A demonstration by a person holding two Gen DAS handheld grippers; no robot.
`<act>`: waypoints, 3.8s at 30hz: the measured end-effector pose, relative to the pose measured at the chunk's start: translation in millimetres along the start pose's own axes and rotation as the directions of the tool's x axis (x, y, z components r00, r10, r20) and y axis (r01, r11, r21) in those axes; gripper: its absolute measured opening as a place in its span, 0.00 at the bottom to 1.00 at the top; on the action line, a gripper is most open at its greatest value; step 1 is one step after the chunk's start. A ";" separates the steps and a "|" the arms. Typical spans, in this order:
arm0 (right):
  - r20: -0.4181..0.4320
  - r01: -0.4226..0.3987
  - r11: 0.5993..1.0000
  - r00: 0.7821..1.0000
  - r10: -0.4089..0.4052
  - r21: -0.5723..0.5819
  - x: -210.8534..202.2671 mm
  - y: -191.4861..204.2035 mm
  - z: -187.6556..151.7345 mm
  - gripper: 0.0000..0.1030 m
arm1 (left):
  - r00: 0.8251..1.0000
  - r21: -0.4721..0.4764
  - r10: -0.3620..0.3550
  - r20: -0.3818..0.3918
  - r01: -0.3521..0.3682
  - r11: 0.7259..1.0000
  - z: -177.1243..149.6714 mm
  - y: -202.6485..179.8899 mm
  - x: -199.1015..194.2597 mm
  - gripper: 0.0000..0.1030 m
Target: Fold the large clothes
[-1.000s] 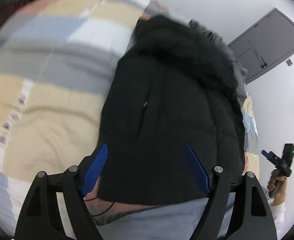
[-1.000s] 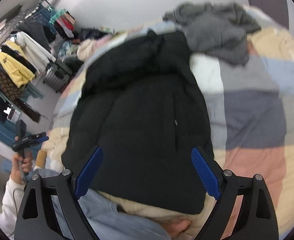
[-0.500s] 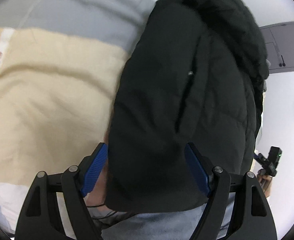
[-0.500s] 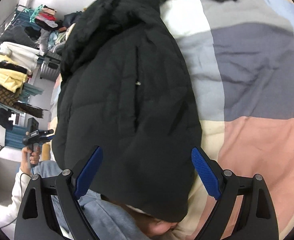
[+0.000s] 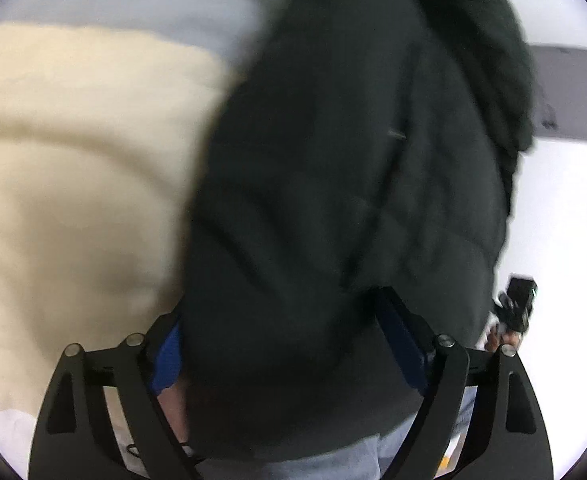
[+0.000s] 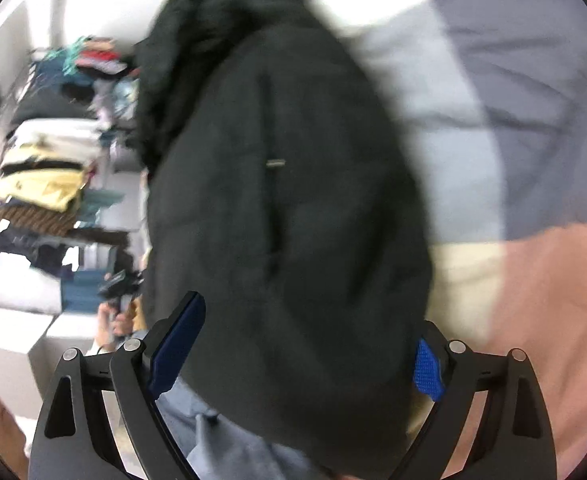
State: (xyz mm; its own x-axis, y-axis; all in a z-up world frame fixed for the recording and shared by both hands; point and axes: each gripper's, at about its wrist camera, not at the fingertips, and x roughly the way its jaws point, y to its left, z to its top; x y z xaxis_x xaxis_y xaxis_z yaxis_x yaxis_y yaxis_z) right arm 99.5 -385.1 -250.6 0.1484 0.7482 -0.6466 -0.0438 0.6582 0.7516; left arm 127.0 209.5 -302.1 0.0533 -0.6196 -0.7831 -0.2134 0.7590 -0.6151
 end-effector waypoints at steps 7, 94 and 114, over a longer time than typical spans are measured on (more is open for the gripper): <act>-0.038 0.005 0.997 0.999 -0.008 -0.071 2.7 11.2 -2.6 0.89 | 0.995 0.142 -0.097 -0.022 0.099 0.985 -13.5 -28.8 2.7 0.81; 0.459 0.081 0.988 0.889 -0.013 -0.131 -121.0 164.9 28.5 0.04 | 0.902 0.072 0.157 0.402 -0.202 0.977 3.1 -177.4 -162.5 0.20; 0.391 0.148 0.974 0.897 -0.206 0.174 -35.1 80.7 145.3 0.04 | 0.823 -0.145 0.391 0.412 -0.365 0.920 138.4 -187.8 -71.8 0.22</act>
State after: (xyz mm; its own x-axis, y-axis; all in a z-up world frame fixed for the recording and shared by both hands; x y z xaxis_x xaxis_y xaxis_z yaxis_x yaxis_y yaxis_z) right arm 234.3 -370.4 -148.3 0.5289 0.5026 -0.6838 0.1511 0.7372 0.6586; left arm 298.3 139.1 -143.0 0.3622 -0.1309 -0.9228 -0.3568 0.8952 -0.2671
